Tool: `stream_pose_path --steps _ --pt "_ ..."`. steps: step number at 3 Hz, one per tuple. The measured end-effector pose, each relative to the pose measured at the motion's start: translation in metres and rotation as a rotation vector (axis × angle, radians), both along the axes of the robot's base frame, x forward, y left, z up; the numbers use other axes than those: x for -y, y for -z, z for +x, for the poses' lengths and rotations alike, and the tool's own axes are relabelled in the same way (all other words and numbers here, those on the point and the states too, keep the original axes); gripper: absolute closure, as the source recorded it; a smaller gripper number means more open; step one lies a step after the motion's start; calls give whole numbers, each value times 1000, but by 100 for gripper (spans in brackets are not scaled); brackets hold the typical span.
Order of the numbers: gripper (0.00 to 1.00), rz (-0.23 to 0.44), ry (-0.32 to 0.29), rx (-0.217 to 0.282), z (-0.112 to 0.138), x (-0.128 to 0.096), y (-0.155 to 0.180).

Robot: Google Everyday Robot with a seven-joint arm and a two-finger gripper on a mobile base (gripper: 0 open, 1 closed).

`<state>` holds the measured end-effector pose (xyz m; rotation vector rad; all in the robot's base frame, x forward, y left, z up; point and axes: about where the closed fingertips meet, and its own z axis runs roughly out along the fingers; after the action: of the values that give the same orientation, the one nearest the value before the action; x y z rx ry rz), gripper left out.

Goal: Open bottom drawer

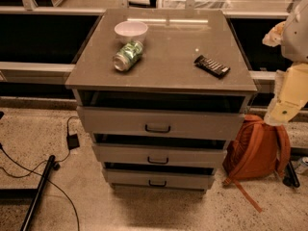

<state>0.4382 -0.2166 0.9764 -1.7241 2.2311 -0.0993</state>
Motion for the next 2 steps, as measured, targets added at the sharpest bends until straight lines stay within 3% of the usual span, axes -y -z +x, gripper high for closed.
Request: stream_pose_path --steps 1,2 --pt "0 0 0 0 0 0 0" --pt "0 75 -6 -35 8 4 34"
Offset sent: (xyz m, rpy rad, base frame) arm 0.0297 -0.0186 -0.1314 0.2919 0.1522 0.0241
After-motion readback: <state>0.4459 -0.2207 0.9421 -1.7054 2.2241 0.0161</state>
